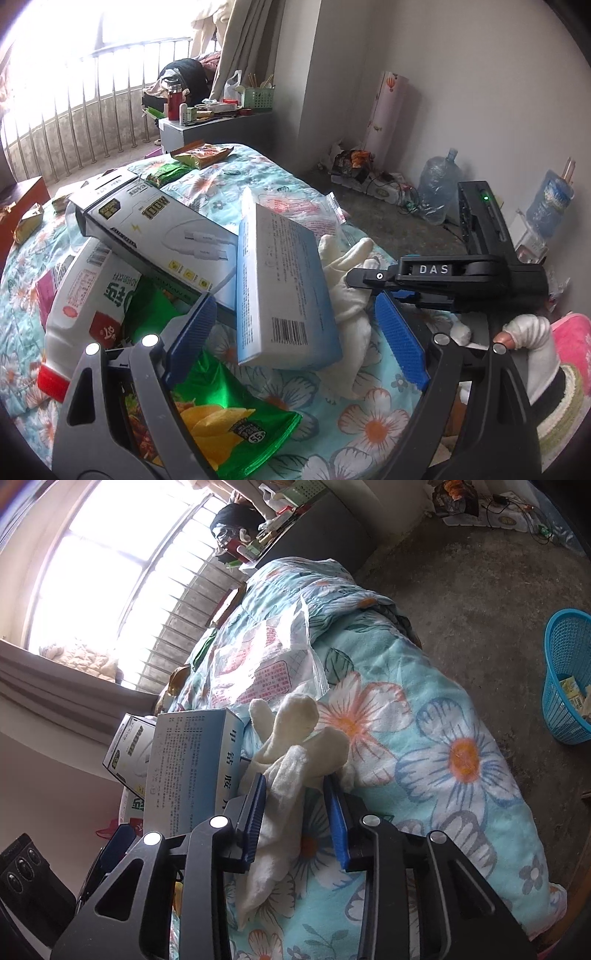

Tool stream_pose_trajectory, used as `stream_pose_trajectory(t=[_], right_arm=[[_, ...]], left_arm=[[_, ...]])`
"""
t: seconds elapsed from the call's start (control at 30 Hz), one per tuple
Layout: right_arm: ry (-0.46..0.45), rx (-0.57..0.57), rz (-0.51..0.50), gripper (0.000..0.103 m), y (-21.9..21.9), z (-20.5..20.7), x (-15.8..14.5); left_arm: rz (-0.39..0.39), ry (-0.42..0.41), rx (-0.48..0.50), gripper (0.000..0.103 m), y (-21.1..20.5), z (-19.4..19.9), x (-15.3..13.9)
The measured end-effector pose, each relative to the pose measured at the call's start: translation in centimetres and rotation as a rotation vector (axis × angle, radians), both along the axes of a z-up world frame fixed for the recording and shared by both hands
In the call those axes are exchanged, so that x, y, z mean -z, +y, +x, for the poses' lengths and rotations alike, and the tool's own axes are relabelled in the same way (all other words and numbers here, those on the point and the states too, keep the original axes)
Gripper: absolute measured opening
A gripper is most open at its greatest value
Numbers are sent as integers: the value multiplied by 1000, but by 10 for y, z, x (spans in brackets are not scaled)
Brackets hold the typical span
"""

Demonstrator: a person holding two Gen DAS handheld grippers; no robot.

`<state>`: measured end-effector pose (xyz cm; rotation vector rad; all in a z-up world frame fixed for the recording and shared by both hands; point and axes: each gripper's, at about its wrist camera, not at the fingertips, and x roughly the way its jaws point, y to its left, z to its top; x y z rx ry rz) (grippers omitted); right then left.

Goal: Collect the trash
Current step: 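Grasp the white glove with the right tool while the left tool reaches the blue-white medicine box, then grasp the blue-white medicine box with the left tool and lift it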

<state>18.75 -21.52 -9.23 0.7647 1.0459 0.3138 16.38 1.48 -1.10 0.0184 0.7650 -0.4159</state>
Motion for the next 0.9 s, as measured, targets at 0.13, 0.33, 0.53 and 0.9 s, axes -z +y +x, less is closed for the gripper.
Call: stream_pose_trajectory(t=[0.13,0.33,0.53,0.9], right_arm=[[-3,3,45,32,-6,-1,3],[-9,0,93,31,-15,-1,9],[-13,-4,122,29,-20,-2,12],[-11,3,165,20,-30,-9,16]], left_arm=[[104,26,-25,84,-15,17,10],[192,43,-21,84,-27,23,23],[271,20,-35,84,-37,23,25],[311,32,-38,78,-42,24,24]])
